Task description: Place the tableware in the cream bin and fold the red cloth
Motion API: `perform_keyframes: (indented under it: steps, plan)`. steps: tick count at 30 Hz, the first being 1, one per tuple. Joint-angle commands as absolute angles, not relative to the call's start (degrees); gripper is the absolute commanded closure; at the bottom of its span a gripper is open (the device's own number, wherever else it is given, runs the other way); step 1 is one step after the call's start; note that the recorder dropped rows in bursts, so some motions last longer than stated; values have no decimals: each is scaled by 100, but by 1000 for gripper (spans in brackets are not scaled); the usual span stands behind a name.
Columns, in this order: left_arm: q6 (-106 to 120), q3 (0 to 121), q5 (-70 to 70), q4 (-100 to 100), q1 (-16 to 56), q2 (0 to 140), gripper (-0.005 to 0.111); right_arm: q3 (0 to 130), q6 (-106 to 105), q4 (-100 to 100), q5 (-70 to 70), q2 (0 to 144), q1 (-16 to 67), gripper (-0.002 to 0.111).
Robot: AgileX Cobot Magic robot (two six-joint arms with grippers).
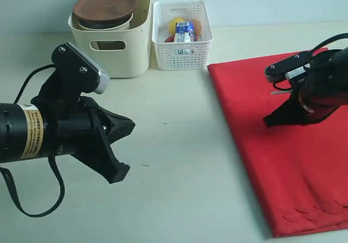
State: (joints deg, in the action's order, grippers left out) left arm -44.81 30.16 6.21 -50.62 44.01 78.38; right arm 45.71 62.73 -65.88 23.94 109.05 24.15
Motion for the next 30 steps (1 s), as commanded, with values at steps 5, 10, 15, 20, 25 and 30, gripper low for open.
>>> perform_keyframes:
  steps: [5, 10, 15, 20, 25, 30]
  plan:
    - [-4525, 2863, 529, -5037, 4394, 7786, 103, 4727, 5166, -5109, 2612, 10722, 2328, 108]
    - [-4525, 2863, 553, -5037, 4394, 7786, 103, 4577, 3799, -3603, 2397, 9969, 2328, 108]
    - [-4525, 2863, 657, -5037, 4394, 7786, 103, 4164, 3034, -2761, 1079, 9905, 2328, 108]
    - [-4525, 2863, 707, -5037, 4394, 7786, 103, 4320, 2952, -2816, 816, 10574, 2328, 108]
    - [-4525, 2863, 760, -5037, 4394, 7786, 103, 5064, 2964, -3071, 1180, 11317, 2317, 108]
    - [-4525, 2863, 750, -5037, 4394, 7786, 103, 5998, 2704, -3075, 1365, 11908, 2317, 108]
